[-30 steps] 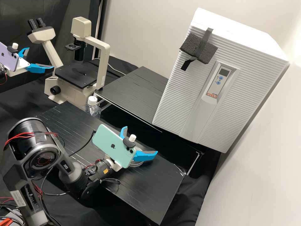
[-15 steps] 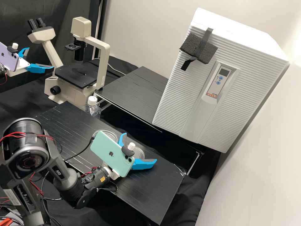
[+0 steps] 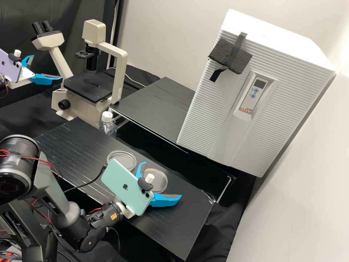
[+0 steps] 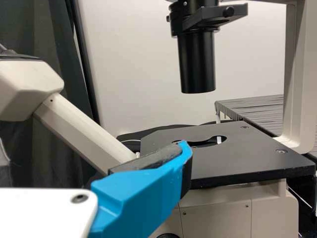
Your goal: Close the petri dish lid.
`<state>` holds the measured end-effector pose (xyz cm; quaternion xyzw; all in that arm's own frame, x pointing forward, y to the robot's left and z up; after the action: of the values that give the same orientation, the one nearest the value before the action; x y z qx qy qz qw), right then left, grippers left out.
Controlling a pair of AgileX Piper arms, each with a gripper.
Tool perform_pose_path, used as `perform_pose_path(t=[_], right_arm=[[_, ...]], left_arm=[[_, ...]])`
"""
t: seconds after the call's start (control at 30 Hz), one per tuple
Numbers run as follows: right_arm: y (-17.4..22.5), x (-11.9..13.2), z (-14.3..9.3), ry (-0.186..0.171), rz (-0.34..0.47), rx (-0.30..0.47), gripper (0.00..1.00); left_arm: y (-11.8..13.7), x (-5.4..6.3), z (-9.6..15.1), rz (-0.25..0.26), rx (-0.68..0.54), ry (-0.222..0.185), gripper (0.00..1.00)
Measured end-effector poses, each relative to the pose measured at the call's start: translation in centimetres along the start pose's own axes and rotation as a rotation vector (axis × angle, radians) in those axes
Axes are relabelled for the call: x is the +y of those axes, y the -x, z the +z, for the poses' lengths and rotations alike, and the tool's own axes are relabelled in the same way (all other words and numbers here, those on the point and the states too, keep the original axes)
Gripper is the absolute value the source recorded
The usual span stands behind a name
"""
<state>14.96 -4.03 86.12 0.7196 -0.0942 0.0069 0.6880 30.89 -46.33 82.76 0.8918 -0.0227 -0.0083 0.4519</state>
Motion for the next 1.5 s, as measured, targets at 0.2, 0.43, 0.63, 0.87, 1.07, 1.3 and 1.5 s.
perform_pose_path(t=[0.2,0.43,0.63,0.87,1.07,1.3,1.5], right_arm=[[0.07,-0.04,-0.09,0.011,-0.010,0.008,1.00],[0.09,-0.03,-0.07,0.013,-0.011,0.007,1.00],[0.14,0.03,0.37,0.031,-0.013,-0.013,1.00],[0.24,0.10,0.76,0.052,-0.018,-0.012,1.00],[0.27,0.04,0.78,0.059,-0.028,-0.008,1.00],[0.31,0.07,0.63,0.066,-0.027,-0.001,1.00],[0.26,-0.05,0.41,0.083,-0.034,0.012,1.00]], left_arm=[[0.00,0.00,0.00,0.000,0.000,0.000,1.00],[0.00,0.00,0.00,0.000,0.000,0.000,1.00],[0.00,0.00,0.00,0.000,0.000,0.000,1.00],[0.00,0.00,0.00,0.000,0.000,0.000,1.00],[0.00,0.00,0.00,0.000,0.000,0.000,1.00],[0.00,0.00,0.00,0.000,0.000,0.000,1.00],[0.00,0.00,0.00,0.000,0.000,0.000,1.00]])
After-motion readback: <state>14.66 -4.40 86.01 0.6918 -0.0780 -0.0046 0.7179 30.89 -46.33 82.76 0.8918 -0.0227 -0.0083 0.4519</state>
